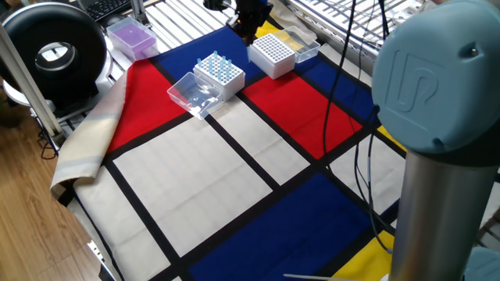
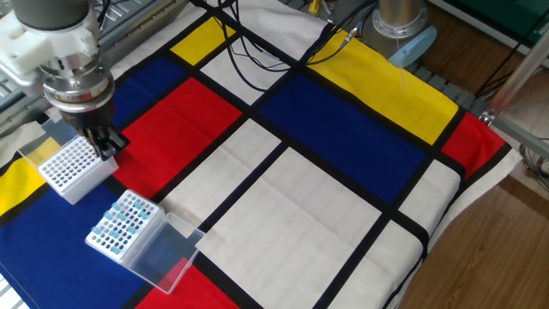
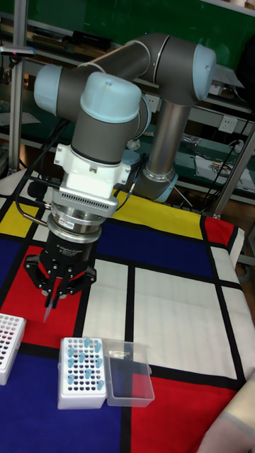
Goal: Transfer all medium pipette tips from one holder to another
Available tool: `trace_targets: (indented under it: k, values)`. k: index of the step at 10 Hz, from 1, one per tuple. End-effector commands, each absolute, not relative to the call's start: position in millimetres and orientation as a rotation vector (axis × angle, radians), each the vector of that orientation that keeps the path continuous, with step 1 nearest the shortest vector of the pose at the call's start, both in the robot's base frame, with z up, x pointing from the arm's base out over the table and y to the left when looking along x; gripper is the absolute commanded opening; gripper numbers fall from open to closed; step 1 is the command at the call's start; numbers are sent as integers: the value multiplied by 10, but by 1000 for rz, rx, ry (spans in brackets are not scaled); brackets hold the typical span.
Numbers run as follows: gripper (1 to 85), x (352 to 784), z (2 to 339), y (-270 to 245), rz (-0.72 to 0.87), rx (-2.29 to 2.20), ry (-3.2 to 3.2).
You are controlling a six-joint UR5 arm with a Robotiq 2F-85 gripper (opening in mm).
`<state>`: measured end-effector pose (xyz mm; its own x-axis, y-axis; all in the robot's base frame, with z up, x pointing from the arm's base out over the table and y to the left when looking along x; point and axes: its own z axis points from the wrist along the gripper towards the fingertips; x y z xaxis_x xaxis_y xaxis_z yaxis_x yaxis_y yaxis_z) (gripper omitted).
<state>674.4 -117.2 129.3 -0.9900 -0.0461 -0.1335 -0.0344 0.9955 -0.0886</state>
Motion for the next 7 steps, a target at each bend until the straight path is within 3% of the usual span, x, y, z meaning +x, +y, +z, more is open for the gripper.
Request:
trace_targets:
  k: [1, 4, 7]
  values:
    - [13, 6705, 1253, -1183, -94, -63, 2994]
    - [13, 6679, 1272, -988, -2, 53, 3022]
    - [13, 6757, 1287, -1122, -65, 229, 2978]
